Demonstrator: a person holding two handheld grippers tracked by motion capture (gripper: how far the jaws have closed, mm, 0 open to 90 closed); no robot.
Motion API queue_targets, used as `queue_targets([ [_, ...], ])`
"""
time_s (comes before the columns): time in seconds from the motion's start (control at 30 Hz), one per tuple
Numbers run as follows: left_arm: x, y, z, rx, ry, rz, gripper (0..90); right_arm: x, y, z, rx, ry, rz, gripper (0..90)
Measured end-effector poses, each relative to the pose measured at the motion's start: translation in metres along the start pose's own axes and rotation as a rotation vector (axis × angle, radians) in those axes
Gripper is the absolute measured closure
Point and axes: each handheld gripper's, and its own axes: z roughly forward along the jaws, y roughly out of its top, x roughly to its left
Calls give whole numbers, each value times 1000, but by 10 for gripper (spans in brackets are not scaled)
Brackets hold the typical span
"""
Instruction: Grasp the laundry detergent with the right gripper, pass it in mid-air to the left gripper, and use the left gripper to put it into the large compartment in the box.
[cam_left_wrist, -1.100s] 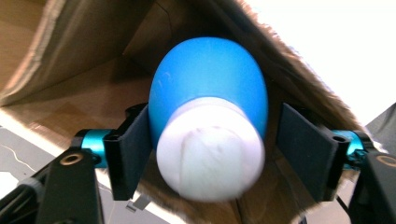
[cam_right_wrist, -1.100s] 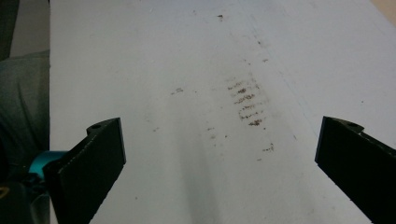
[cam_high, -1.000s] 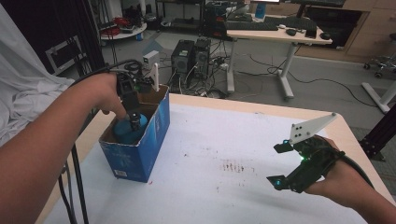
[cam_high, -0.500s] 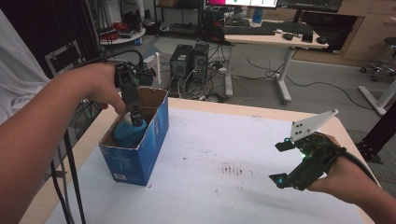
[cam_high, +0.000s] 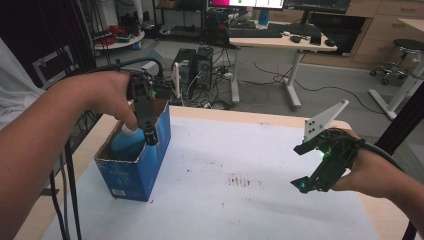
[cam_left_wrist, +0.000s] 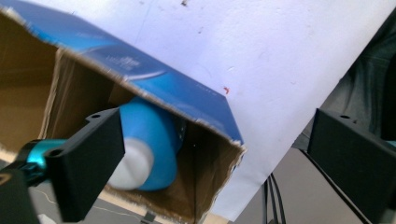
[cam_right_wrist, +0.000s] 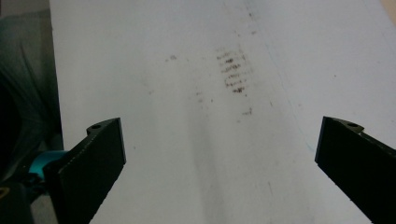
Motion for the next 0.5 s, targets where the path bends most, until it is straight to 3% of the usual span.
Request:
queue_targets([
  [0.03, 0, 0, 0, 0, 0, 0, 36, 0, 0, 0, 0, 0, 0, 8],
  [0.07, -3, 5, 2, 0, -11, 29, 36, -3, 1, -4, 48, -3, -3, 8],
  [0.13, -5, 8, 2, 1, -14, 45, 35, -4, 2, -5, 67, -8, -5, 8],
  [0.27, -10, 20, 8, -1, -22, 83, 16, -14, 6, -11, 173, -25, -32, 7],
  [0.43, -14, 29, 16, 5, -39, 130, 16, -15, 14, -16, 299, -38, -71, 7],
  [0.5, -16, 32, 20, 11, -50, 153, 16, -13, 17, -17, 323, -40, -80, 7],
])
